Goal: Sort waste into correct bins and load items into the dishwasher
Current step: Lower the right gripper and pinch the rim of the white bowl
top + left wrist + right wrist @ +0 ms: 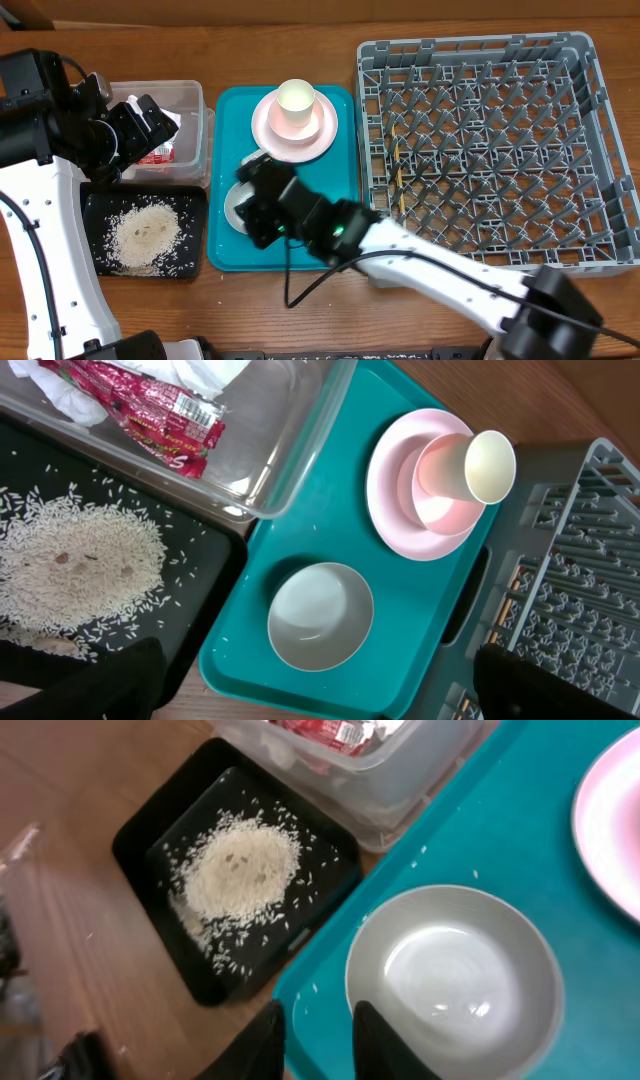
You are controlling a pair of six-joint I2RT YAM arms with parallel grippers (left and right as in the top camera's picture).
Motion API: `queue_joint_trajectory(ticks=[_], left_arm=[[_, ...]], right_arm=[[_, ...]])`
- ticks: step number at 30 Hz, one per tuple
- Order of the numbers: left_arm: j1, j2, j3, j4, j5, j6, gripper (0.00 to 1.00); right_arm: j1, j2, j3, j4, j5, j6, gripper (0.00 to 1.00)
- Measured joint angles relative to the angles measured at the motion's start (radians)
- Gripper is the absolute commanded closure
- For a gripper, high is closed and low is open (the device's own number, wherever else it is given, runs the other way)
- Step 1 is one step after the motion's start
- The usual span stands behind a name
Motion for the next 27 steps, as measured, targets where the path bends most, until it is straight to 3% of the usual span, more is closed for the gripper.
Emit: queue_joint_trajectory(ticks=[10,27], left_arm=[[0.000,0.000,0.000,0.000,0.000,0.000,0.00],[0.000,0.000,0.000,0.000,0.000,0.000,0.00]], right_arm=[[0.034,0.240,-0.003,0.038,0.216,-0.056,0.89],[-0.073,0.244,0.001,-0.196,0.373,-0.018,0.92]])
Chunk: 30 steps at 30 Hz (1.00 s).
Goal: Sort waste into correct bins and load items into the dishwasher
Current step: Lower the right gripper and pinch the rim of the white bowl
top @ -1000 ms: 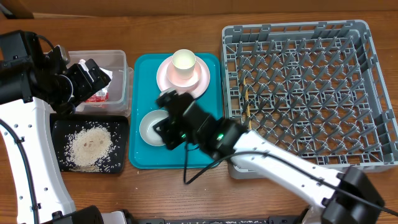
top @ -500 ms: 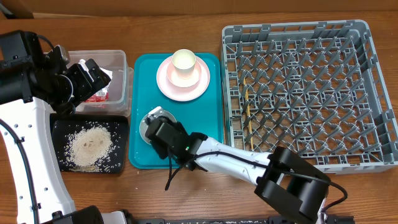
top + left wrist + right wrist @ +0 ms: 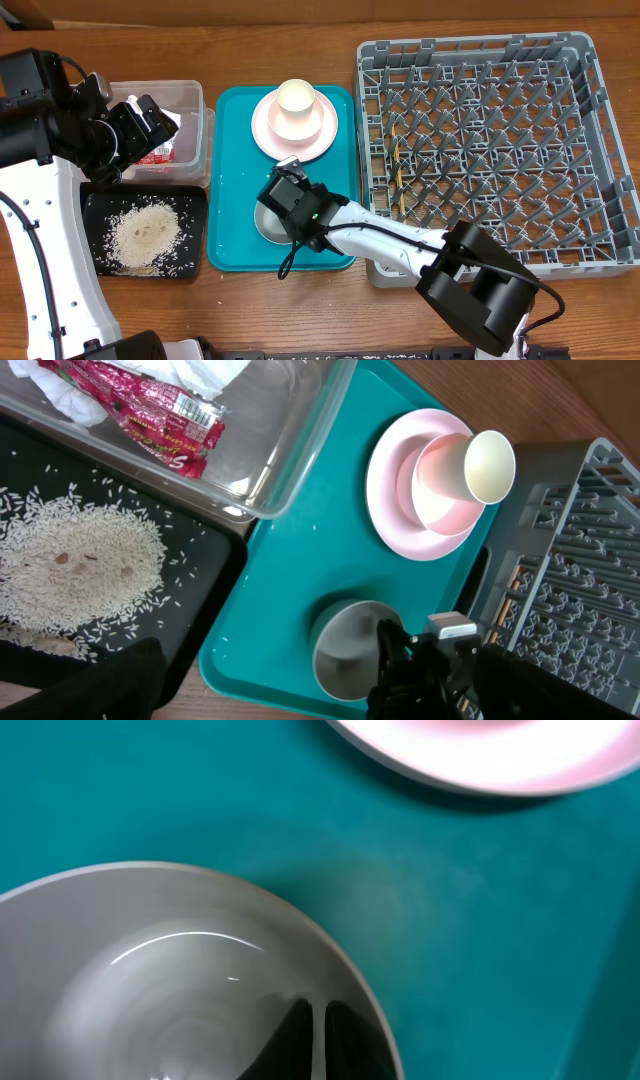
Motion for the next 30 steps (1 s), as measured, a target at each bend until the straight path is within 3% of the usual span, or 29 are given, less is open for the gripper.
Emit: queue_joint_trajectory(ticks=[5,9,11,19,30], left_arm=[[0.000,0.000,0.000,0.000,0.000,0.000,0.00],[0.000,0.000,0.000,0.000,0.000,0.000,0.00],[0.000,0.000,0.000,0.000,0.000,0.000,0.00],[0.000,0.000,0.000,0.000,0.000,0.000,0.00],[0.000,0.000,0.000,0.000,0.000,0.000,0.00]], right_arm=[[0.000,-0.013,0.025,-0.084,0.055,0.019,0.91],[0.000,-0.063,0.037,-0.107,0.048,0.047,0.83],[-0.001,-0.089,0.046,-0.101,0.001,0.055,0.78],[-0.002,-0.134,0.058,-0.096,-0.279,0.064,0.78],[0.034,-0.134,0.058,-0.118,-0.365,0.036,0.71]])
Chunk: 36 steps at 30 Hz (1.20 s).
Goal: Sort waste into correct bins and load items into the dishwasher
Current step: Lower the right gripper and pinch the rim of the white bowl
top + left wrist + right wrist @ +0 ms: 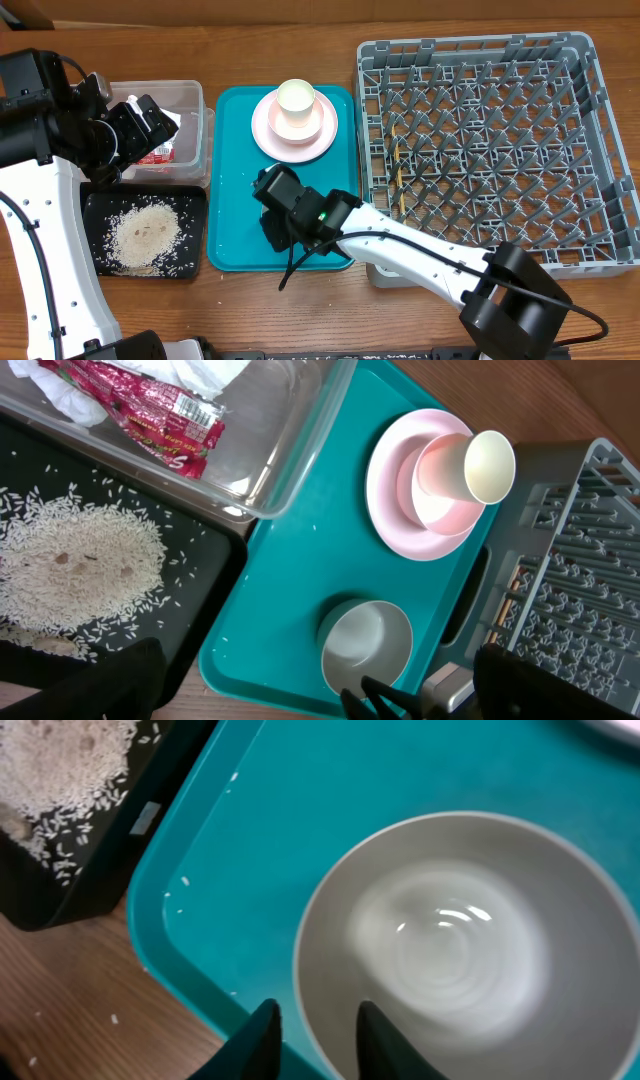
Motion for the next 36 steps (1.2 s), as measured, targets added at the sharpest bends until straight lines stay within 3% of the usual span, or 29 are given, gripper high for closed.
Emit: queue_joint_trajectory(ticks=[24,31,33,36], left_arm=[[0.000,0.000,0.000,0.000,0.000,0.000,0.00],[0.000,0.000,0.000,0.000,0.000,0.000,0.00],[0.000,0.000,0.000,0.000,0.000,0.000,0.00],[0.000,0.000,0.000,0.000,0.000,0.000,0.00]], right_arm=[[0.035,0.107,0.000,0.001,0.034,-0.078,0.71],[0.035,0.108,0.000,0.002,0.034,-0.081,0.83],[0.035,0.108,0.000,0.000,0.035,-0.085,0.93],[0.035,0.108,0.002,0.005,0.042,-0.082,0.96]])
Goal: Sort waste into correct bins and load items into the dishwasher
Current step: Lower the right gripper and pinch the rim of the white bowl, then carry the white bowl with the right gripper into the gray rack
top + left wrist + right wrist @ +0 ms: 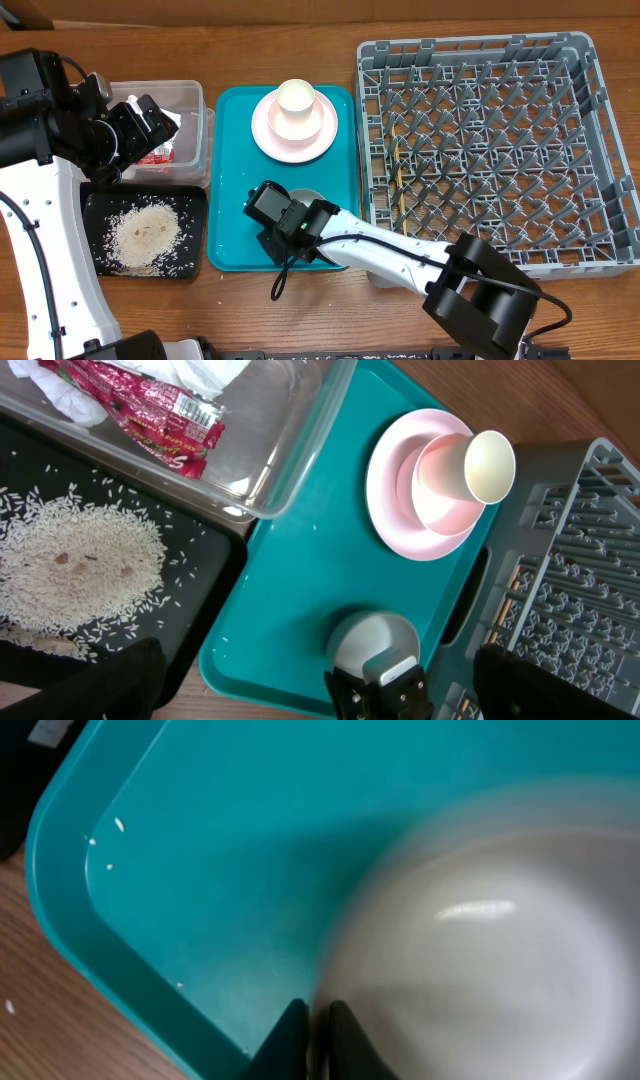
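Observation:
A grey bowl (308, 203) sits on the teal tray (228, 170), near its front right. My right gripper (318, 1025) is shut on the bowl's (480, 950) near-left rim, and the bowl looks blurred in the right wrist view. The gripper's body (385, 685) covers part of the bowl (375, 635). At the tray's back, a pink plate (268, 135) carries a pink bowl and a cream cup (295, 98). My left gripper (135, 125) hangs open above the clear bin, holding nothing.
The grey dish rack (490, 150) fills the table's right side, close to the tray's right edge. A clear bin (190, 100) with red wrappers and tissue stands left of the tray. In front of the bin lies a black tray (100, 205) with spilled rice.
My right gripper was open over the bowl with its fingers either side of the near rim. It now sits lower and further left, shut on that rim. The left arm has not moved.
The bowl lay at the tray's front left with my right gripper open above it. Then the fingers were nearly together at its rim and the bowl stood further right. The gripper then stood open over it, and now it pinches the rim.

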You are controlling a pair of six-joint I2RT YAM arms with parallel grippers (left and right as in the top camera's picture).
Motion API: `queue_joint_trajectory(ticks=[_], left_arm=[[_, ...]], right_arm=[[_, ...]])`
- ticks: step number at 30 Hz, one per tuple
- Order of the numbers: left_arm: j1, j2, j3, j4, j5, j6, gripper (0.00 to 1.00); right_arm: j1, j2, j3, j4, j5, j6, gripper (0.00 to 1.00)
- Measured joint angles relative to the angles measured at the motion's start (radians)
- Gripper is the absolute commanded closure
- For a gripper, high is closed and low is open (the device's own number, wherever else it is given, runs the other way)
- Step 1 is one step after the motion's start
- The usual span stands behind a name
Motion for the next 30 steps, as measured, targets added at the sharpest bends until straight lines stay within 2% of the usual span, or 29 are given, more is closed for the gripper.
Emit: queue_joint_trajectory(ticks=[9,15,19,23,30], left_arm=[[0.000,0.000,0.000,0.000,0.000,0.000,0.00],[0.000,0.000,0.000,0.000,0.000,0.000,0.00],[0.000,0.000,0.000,0.000,0.000,0.000,0.00],[0.000,0.000,0.000,0.000,0.000,0.000,0.00],[0.000,0.000,0.000,0.000,0.000,0.000,0.00]], right_arm=[[0.000,-0.019,0.003,-0.011,0.017,0.008,0.96],[-0.012,-0.122,0.035,-0.130,0.008,0.019,0.96],[-0.058,-0.254,0.066,-0.199,-0.009,0.048,0.96],[-0.200,-0.426,0.089,-0.253,-0.117,0.083,0.96],[-0.560,-0.580,0.100,-0.370,-0.508,0.109,0.96]])
